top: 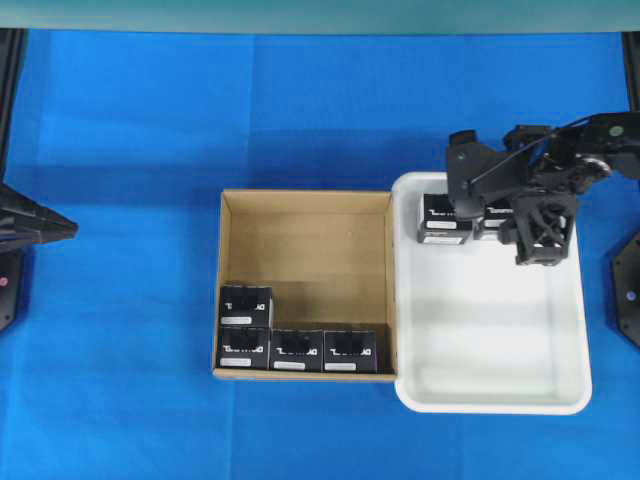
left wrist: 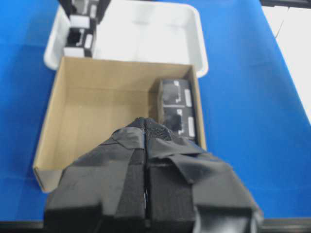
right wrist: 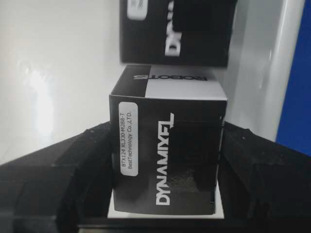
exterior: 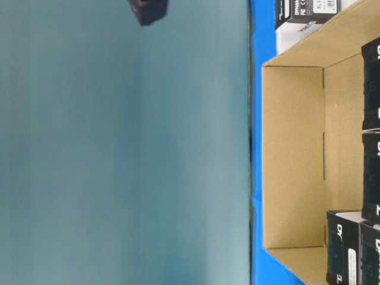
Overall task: Pick the box from inside the cardboard box.
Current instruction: 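Lower the box beside the other box in the tray and release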
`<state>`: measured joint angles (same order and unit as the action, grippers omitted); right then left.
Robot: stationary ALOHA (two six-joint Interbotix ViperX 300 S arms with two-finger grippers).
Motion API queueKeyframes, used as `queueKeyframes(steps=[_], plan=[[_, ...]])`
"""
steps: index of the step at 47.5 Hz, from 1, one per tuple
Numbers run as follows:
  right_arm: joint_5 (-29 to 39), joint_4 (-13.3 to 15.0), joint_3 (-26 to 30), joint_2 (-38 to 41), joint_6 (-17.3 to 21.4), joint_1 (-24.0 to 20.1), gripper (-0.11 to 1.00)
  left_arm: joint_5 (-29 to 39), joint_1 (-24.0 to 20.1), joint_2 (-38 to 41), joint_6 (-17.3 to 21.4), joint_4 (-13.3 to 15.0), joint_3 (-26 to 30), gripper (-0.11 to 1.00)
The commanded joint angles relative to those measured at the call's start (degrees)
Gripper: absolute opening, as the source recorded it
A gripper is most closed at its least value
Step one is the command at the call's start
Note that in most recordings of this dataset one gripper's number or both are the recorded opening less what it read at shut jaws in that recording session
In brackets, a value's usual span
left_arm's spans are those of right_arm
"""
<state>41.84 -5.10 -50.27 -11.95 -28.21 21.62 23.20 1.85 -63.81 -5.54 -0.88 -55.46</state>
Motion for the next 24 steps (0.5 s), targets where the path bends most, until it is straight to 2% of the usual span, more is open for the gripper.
queueKeyframes(steps=[1,24], plan=[[-1.3,0.1,0.3,1.6,-0.2,-0.1,0.61,-0.7,-0.1,1.0,-0.2,-0.1,1.8,-0.07],[-2.4,0.1,-0.4,2.4,0.6,0.4,0.61,-0.8,-0.1,1.0,-0.2,-0.1,1.7,-0.07]])
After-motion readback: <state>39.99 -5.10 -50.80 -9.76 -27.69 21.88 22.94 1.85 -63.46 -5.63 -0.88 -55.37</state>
